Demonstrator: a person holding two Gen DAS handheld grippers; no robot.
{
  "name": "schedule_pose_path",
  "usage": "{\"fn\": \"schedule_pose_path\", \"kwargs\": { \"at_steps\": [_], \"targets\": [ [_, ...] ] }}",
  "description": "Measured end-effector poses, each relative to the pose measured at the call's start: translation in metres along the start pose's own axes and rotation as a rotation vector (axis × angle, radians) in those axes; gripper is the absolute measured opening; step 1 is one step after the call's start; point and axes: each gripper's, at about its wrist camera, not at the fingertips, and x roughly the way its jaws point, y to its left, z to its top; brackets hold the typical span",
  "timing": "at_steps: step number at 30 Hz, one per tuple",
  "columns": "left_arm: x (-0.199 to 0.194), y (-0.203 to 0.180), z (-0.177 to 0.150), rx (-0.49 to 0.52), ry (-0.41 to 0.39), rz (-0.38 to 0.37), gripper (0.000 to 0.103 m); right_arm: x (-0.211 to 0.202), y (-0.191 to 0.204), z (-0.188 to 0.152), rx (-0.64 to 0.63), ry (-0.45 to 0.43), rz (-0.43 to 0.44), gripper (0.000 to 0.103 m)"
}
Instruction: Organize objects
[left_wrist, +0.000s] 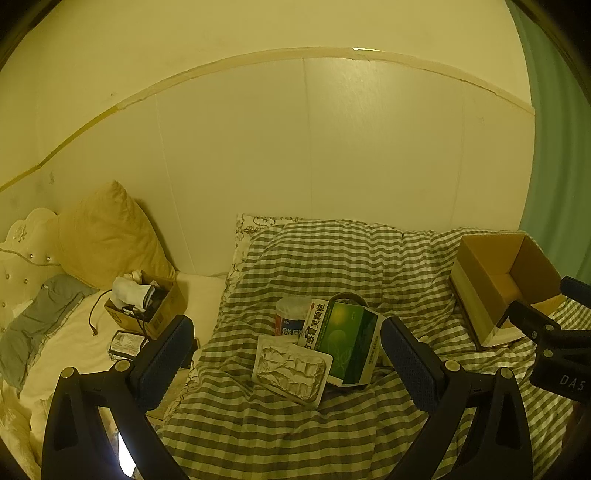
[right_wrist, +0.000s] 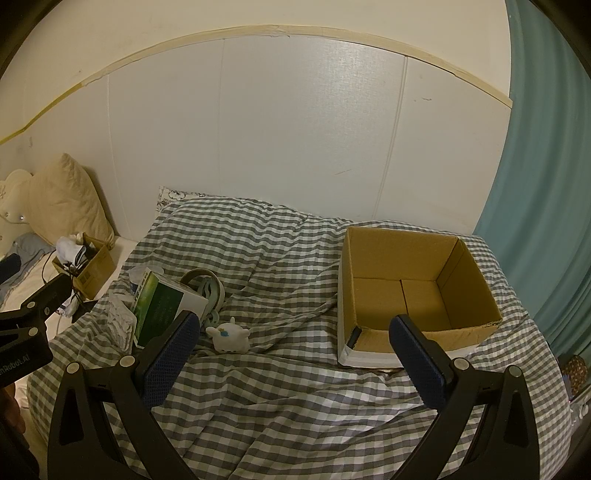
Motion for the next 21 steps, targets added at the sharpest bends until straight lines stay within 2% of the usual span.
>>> {"fn": "schedule_pose_path", "kwargs": {
  "at_steps": [14,15,21],
  "targets": [
    [0.000,0.008,-0.001,0.001,-0.001,-0.008,0.103,-0.004,0.004,0.006,0.009,-0.011,0.021,0.103],
    [0.000,0.009,-0.001,0.055,-0.006,-0.090,0.103,-0.004,0.005,0.006,0.007,-0.012,0.025,0.103],
    [0.004,0.017,-0.005,0.056,0.009,-0.080,0.103,-0.002,0.013,0.004,-0.014,-0.003,0.028,0.103]
  ]
}}
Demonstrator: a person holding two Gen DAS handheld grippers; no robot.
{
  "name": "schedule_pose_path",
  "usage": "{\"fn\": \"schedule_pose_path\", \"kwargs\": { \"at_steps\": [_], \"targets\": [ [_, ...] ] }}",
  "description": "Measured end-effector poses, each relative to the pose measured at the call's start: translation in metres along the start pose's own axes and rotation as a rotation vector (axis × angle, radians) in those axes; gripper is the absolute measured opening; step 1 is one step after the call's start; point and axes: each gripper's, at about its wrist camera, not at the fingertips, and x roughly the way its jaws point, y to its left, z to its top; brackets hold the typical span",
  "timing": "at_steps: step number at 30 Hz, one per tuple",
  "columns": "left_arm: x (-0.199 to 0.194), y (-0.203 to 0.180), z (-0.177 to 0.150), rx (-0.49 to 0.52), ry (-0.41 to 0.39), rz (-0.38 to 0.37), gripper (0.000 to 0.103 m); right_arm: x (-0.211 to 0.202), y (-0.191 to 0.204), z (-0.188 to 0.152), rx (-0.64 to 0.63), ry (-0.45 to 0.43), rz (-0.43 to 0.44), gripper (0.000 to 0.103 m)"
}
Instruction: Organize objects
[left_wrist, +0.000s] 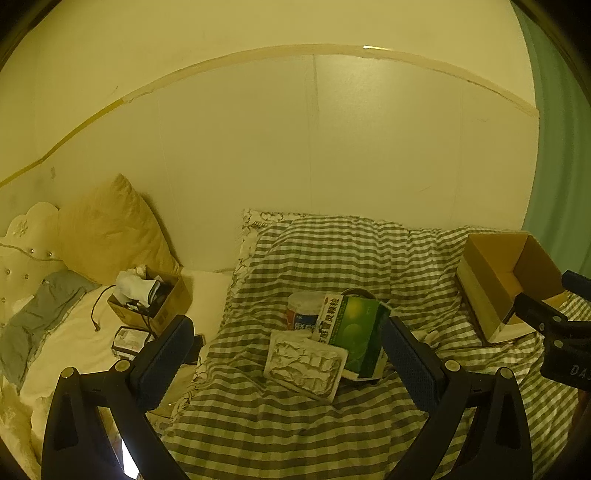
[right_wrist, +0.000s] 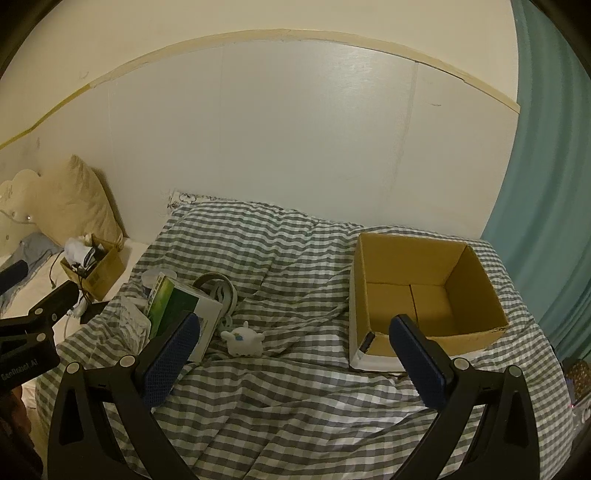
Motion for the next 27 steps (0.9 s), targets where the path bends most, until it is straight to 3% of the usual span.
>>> {"fn": "schedule_pose_path", "kwargs": {
  "at_steps": [12,18,22,27],
  "targets": [
    [0.034,0.014,-0.022,0.012,0.103,0.036,0.103,0.032,0.010,-0.017,-0.014,0.079,0.018,0.103],
    [0.065,-0.014,-0.044,0.126,0.192,0.028,0.103,0.056,0.019,-0.030,-0.043,0.136,0.016,0.103],
    [0.093,-0.030,-0.065,0.227,0.241,0.102,0.103,0.076,0.021,-0.039,-0.055,0.184,0.002,0.103],
    [0.111,-0.037,-0.076,0.243,0.268,0.121,0.103,0.096,0.019,-0.045,-0.045,0.222,0.001,0.103]
  ]
}}
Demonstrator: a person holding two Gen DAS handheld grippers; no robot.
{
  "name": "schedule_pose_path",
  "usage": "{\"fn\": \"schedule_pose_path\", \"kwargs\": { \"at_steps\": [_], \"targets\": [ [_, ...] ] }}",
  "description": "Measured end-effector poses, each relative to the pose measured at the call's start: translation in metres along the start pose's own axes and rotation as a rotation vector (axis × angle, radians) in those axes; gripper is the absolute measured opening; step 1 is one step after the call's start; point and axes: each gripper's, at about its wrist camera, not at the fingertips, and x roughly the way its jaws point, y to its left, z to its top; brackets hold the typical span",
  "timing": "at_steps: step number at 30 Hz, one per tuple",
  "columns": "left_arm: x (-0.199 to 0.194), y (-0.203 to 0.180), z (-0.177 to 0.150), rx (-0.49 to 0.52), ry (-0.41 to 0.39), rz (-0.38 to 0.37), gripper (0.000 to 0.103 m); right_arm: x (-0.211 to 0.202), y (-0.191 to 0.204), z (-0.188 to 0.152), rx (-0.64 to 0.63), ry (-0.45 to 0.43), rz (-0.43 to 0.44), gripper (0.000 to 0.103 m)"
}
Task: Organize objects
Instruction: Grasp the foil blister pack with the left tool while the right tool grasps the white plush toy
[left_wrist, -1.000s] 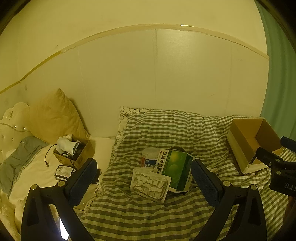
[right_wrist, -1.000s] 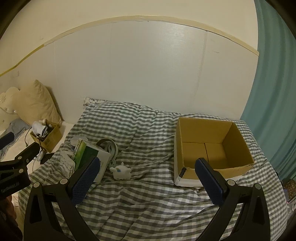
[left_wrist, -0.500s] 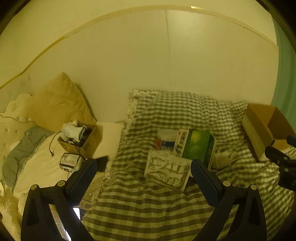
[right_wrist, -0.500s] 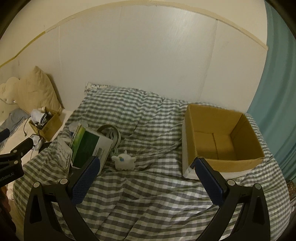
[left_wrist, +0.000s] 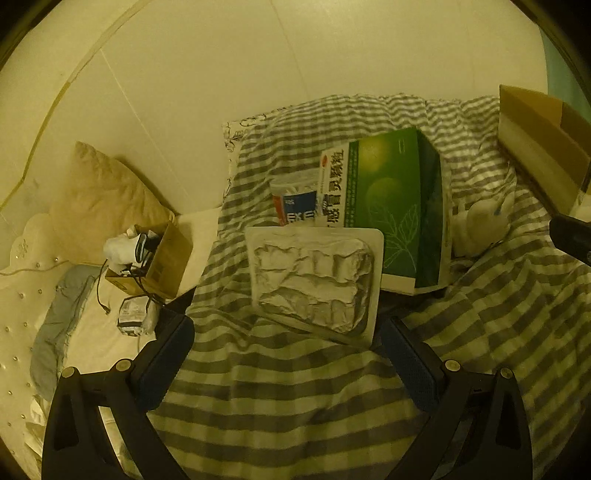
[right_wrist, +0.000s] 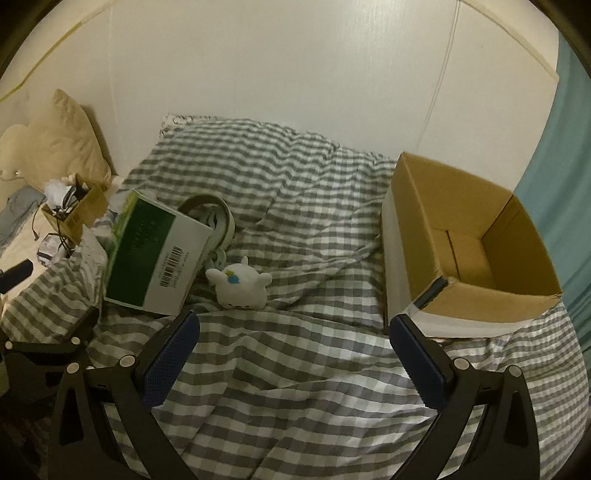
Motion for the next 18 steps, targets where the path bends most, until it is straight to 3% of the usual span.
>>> {"fn": "schedule_pose_path", "kwargs": {
  "at_steps": [9,12,14,18],
  "targets": [
    [0.018,-0.014,0.012,0.025,0.001,-0.001,0.102,0.028,0.012,0.005,-0.008,0.040,0.002,0.103],
    [0.024,-0.007,0.014,-0.010,0.019,-0.040,0.084,0.036,0.017,0.007,-0.011,0.050,0.005,0.103],
    [0.026,-0.004,0.015,-0.028,0.031,-0.060,0.062,0.043,0.020,0.010,-0.006,0.053,0.018,0.103],
    [0.024,-0.004,0.014,-0.024,0.026,-0.101,0.039,0.058,0.027,0.018,0.003,0.057,0.036,0.103]
  ]
}}
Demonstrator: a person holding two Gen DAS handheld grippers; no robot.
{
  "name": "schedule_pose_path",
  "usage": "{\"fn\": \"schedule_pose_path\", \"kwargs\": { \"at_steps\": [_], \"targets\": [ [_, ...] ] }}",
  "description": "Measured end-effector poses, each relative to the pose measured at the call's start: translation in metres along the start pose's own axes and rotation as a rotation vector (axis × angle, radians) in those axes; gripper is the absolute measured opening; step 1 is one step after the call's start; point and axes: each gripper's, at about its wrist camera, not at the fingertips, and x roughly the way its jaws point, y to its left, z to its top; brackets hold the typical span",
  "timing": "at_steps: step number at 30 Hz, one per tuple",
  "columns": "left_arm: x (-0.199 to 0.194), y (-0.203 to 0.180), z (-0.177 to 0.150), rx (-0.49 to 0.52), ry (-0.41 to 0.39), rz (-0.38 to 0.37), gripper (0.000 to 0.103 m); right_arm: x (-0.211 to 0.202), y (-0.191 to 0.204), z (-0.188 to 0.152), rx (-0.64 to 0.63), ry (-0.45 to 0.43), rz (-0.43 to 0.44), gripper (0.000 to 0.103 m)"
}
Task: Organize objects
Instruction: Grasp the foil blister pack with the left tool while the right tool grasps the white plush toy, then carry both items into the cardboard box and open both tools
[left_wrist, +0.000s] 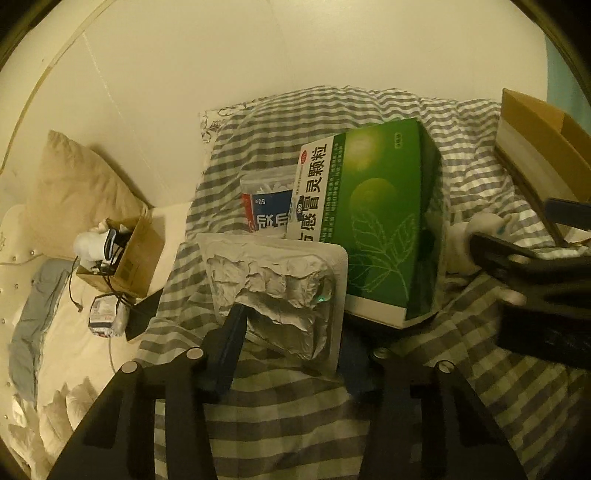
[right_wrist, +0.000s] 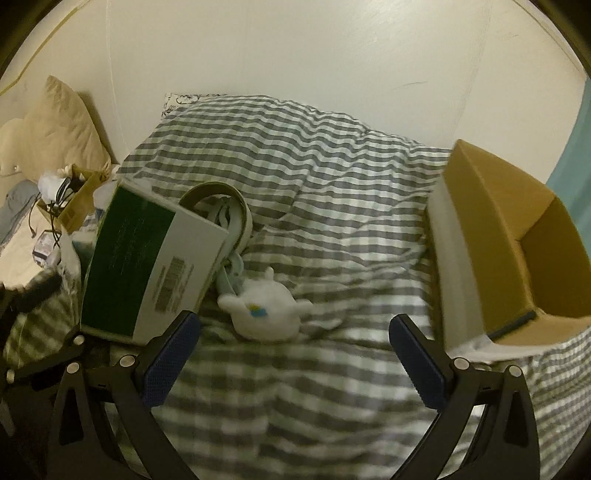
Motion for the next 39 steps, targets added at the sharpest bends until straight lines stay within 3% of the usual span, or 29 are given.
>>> {"fn": "schedule_pose_path", "kwargs": {
  "at_steps": [5,11,17,21,29,39],
  "targets": [
    [-0.009,-0.001,0.001,0.015,-0.023,-0.016,0.029,0.022,0.010,0.008,-0.005,0.027,0.022,0.101],
    [-0.019,0.010,0.005,-0.007,-0.058,-0.022,0.014,0.036,0.001,0.007,0.035,0.074,0.084,0.054],
    [-0.036,0.011,0.005,0.012,-0.097,-0.028,0.008,0.015,-0.008,0.006,0.051,0.031,0.092,0.054],
    [-0.052,0.020,0.006,-0.030,-0.108,-0.059,0.008,-0.008,-0.016,0.007,0.050,0.007,0.081,0.054],
    [-0.096,0.029,0.017,-0.068,-0.116,-0.133,0.008,-0.083,-0.032,0.020,0.050,-0.075,0.070,0.054],
    [-0.179,0.007,0.060,0.033,-0.222,-0.236,0.008,-0.172,-0.051,0.053,-0.002,-0.150,0.113,0.054]
  ]
}}
